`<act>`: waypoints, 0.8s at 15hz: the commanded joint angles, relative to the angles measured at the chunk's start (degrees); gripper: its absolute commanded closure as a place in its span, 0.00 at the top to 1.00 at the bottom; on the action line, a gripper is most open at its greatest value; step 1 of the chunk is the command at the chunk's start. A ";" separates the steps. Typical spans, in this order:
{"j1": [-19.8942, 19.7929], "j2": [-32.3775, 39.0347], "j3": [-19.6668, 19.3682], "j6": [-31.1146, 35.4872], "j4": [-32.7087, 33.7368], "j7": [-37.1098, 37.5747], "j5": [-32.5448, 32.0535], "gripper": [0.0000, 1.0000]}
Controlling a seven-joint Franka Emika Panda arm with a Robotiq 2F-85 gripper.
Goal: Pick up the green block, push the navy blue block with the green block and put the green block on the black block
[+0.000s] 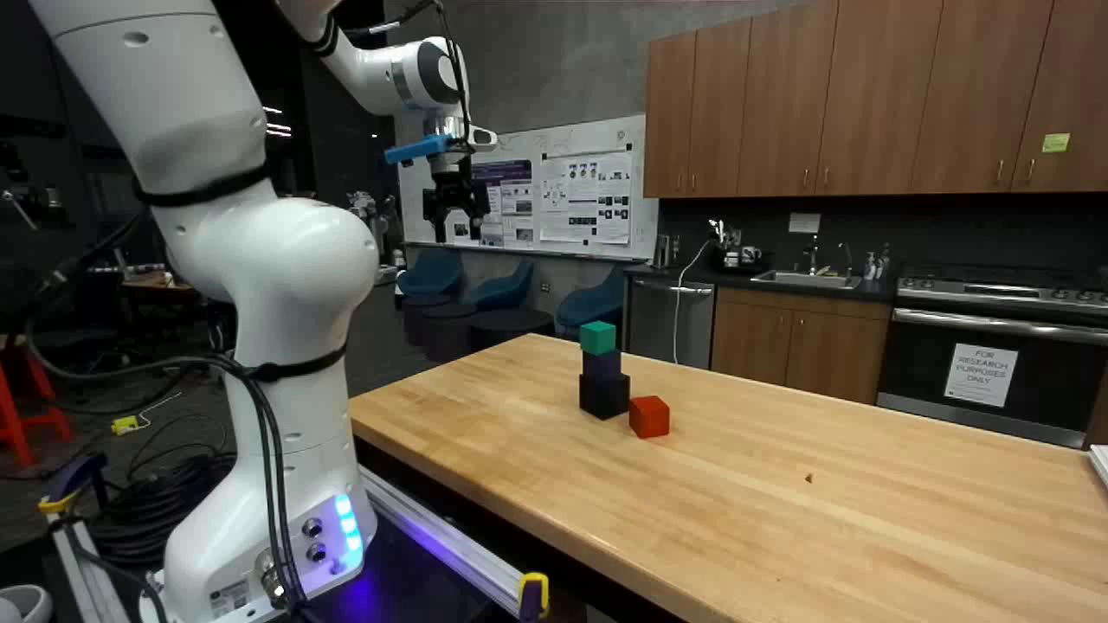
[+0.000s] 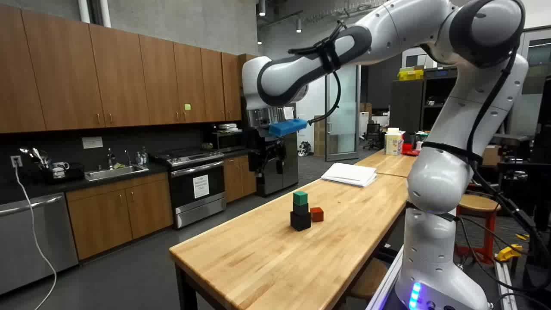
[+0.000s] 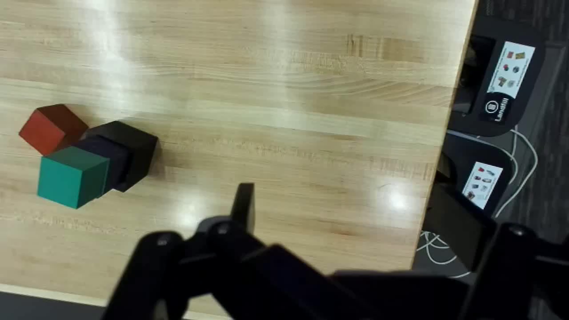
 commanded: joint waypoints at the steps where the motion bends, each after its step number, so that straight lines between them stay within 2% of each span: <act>1: 1.06 0.14 -0.87 -0.11 0.11 0.32 -0.36 1.00; 6: 1.05 0.14 -0.89 -0.11 0.12 0.32 -0.36 1.00; 12: -1.04 0.78 -2.10 0.98 -0.54 3.63 -3.23 1.00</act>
